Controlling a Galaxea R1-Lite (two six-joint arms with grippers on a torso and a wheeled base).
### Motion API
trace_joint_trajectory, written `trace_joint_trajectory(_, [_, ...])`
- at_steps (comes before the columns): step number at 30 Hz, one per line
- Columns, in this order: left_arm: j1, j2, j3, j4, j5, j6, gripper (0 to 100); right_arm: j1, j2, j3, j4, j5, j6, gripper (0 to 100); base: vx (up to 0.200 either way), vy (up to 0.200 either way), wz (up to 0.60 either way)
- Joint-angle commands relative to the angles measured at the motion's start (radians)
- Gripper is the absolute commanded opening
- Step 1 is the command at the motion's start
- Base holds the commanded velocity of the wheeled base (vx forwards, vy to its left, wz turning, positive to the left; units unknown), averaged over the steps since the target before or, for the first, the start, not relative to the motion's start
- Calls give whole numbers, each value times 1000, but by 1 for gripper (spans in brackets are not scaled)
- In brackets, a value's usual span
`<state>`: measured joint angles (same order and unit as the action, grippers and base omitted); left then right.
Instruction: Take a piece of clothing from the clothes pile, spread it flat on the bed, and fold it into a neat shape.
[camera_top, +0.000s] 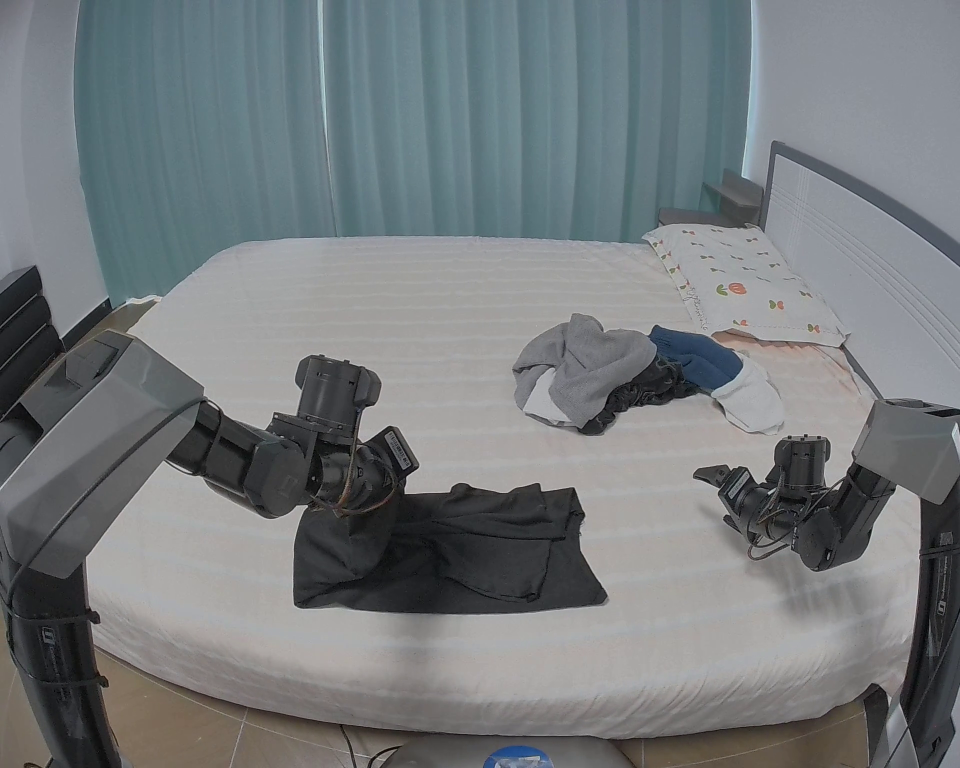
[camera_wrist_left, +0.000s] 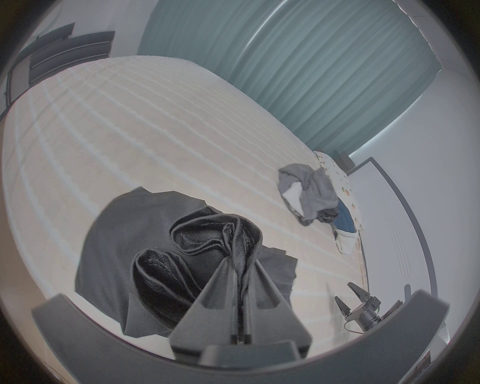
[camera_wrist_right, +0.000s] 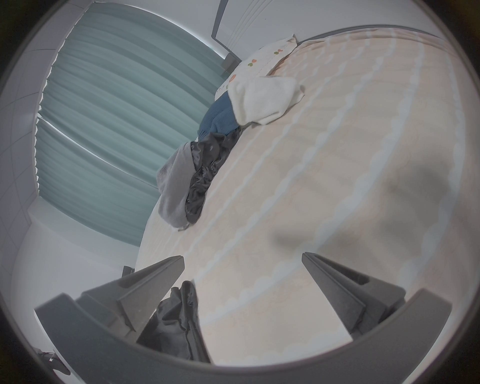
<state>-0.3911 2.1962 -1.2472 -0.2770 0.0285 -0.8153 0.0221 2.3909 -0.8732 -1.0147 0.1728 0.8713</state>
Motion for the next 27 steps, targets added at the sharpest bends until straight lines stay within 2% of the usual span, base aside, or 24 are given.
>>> trace_joint_trajectory(1, [-28, 56, -75, 35, 1, -7, 0, 1, 4, -1, -1, 1, 0, 100, 0, -200, 0])
trace_joint_trajectory(5, [-51, 99, -136, 62, 7, -25, 0, 1, 4, -1, -1, 1, 0, 100, 0, -200, 0])
trace_joint_trajectory(8, [-71, 117, -161, 65, 11, -65, 0, 1, 4, -1, -1, 1, 0, 100, 0, 0, 0])
trace_joint_trajectory(18, [-109, 175, -224, 65, 31, -73, 0, 4, 7, -1, -1, 1, -2, 100, 0, 0, 0])
trace_joint_trajectory(19, [-114, 191, -251, 68, 53, -74, 100, 7, 7, -1, -1, 1, -2, 100, 0, 0, 0])
trace_joint_trajectory(27, [-146, 194, -248, 68, 62, -88, 100, 7, 10, 0, -1, 1, -2, 100, 0, 0, 0])
